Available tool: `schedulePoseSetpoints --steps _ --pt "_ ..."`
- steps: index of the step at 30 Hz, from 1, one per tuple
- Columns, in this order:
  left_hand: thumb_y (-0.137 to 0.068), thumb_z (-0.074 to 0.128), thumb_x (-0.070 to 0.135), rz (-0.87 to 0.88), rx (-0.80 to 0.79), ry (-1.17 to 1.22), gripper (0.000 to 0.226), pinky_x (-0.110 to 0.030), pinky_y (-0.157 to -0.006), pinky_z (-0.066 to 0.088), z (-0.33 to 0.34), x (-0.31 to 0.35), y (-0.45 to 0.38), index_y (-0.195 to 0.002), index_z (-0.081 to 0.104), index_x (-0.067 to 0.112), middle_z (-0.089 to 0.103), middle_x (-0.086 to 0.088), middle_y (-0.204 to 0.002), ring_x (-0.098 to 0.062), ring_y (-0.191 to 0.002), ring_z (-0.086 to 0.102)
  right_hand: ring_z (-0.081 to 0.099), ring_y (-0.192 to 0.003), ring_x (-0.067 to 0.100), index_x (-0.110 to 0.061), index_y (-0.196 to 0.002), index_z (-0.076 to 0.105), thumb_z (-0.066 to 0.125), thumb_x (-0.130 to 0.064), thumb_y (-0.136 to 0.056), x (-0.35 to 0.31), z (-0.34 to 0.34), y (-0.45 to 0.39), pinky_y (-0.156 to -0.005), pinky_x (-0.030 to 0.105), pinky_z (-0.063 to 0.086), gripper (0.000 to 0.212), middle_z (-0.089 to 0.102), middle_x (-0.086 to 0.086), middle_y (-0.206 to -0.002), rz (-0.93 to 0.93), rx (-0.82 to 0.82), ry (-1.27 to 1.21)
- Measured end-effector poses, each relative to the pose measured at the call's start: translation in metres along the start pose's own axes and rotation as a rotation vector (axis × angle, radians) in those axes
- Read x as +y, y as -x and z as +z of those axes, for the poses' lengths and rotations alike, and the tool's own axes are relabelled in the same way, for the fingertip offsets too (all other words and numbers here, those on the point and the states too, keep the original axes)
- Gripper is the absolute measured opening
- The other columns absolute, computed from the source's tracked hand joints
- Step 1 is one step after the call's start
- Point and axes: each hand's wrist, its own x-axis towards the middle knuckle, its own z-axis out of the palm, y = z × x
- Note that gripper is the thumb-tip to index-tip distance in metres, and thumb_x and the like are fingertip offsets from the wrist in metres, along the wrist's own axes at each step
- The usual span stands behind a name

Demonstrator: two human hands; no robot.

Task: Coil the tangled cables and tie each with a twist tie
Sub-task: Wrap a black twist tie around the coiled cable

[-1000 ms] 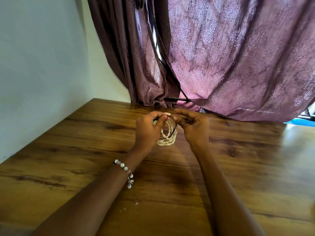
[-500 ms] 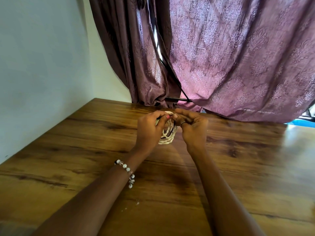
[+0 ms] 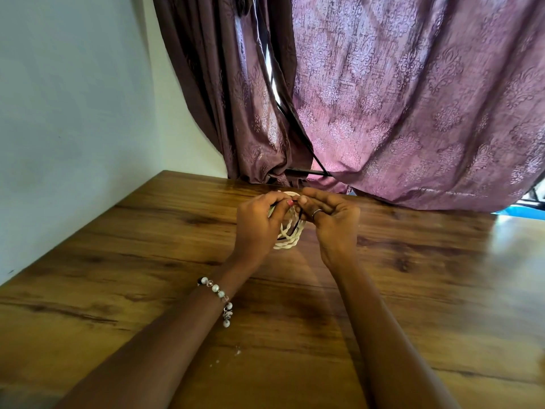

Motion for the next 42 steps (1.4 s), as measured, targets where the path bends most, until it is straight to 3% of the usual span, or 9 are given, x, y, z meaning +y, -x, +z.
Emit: schedulePoseSetpoints --steps 7,16,21,28,32,35,37,40,42 --pt "-0.086 0.065 0.017 -0.006 0.013 -0.010 0.015 -0.032 -0.063 0.049 0.000 -0.001 0.000 -0.091 0.073 0.005 0.072 -0.006 -0.080 -0.012 -0.071 0.064 0.070 -0.071 0.013 -0.008 -0.091 0.070 0.064 0.011 -0.082 0.000 0.000 -0.001 -0.062 0.021 0.055 0.022 0.074 0.001 -0.075 0.000 -0.007 0.021" --pt "-0.085 0.065 0.017 0.011 -0.008 -0.011 0.015 -0.033 -0.064 0.049 -0.001 -0.001 0.000 -0.092 0.073 0.006 0.072 -0.007 -0.081 -0.016 -0.073 0.066 0.070 -0.070 0.015 -0.002 -0.094 0.069 0.069 0.008 -0.077 0.002 -0.001 -0.003 -0.066 0.026 0.058 0.020 0.074 0.002 -0.074 -0.011 -0.014 0.074" --pt "-0.085 0.064 0.019 -0.007 -0.050 0.039 0.017 -0.033 -0.067 0.053 -0.002 -0.004 -0.001 -0.094 0.074 0.007 0.073 -0.004 -0.084 -0.012 -0.076 0.067 0.066 -0.066 0.015 -0.013 -0.082 0.072 0.069 0.009 -0.077 0.005 -0.003 -0.005 -0.064 0.030 0.056 0.022 0.072 0.004 -0.074 -0.119 -0.025 0.198" --pt "-0.085 0.068 0.016 -0.095 -0.063 0.110 0.014 -0.029 -0.061 0.055 -0.001 -0.005 -0.001 -0.094 0.073 0.007 0.073 -0.003 -0.081 -0.007 -0.064 0.063 0.064 -0.075 0.021 0.000 -0.091 0.071 0.062 0.006 -0.085 0.008 -0.004 -0.006 -0.073 0.038 0.054 0.013 0.071 0.012 -0.084 -0.104 -0.133 0.225" --pt "-0.083 0.070 0.011 -0.163 -0.091 0.136 0.014 -0.026 -0.064 0.055 -0.001 -0.007 -0.002 -0.095 0.074 0.006 0.073 -0.004 -0.082 -0.009 -0.069 0.067 0.063 -0.067 0.012 -0.006 -0.087 0.071 0.060 0.009 -0.085 0.007 -0.006 -0.006 -0.065 0.025 0.054 0.019 0.070 0.003 -0.077 -0.097 -0.152 0.227" --pt "-0.084 0.068 0.006 -0.300 -0.222 0.255 0.010 -0.023 -0.047 0.049 -0.001 -0.002 -0.001 -0.093 0.074 0.005 0.068 -0.001 -0.066 -0.006 -0.045 0.057 0.060 -0.064 0.006 -0.005 -0.082 0.071 0.062 0.008 -0.084 0.011 -0.010 -0.007 -0.060 0.021 0.049 0.016 0.066 -0.003 -0.072 -0.256 -0.113 0.470" --pt "-0.086 0.067 0.007 -0.377 -0.266 0.323 0.009 -0.024 -0.041 0.045 0.000 -0.001 -0.001 -0.090 0.073 0.004 0.068 -0.010 -0.064 -0.013 -0.039 0.053 0.059 -0.069 0.012 -0.005 -0.080 0.070 0.062 0.004 -0.083 0.013 -0.013 -0.010 -0.060 0.023 0.046 0.012 0.065 0.001 -0.075 -0.427 -0.131 0.685" --pt "-0.086 0.067 0.008 -0.459 -0.305 0.440 0.007 -0.024 -0.042 0.044 -0.003 0.002 -0.002 -0.088 0.072 0.005 0.069 -0.015 -0.069 -0.022 -0.046 0.053 0.056 -0.076 0.016 -0.004 -0.082 0.071 0.060 -0.004 -0.078 0.014 -0.015 -0.014 -0.062 0.018 0.041 0.012 0.063 0.008 -0.082 -0.544 -0.153 0.792" --pt "-0.085 0.068 0.007 -0.525 -0.346 0.526 0.010 -0.038 -0.058 0.050 -0.003 0.003 -0.004 -0.093 0.071 0.003 0.071 -0.021 -0.080 -0.031 -0.063 0.059 0.055 -0.075 0.015 -0.004 -0.081 0.070 0.059 -0.005 -0.078 0.013 -0.017 -0.015 -0.063 0.017 0.041 0.011 0.062 0.009 -0.082 -0.565 -0.138 0.783"
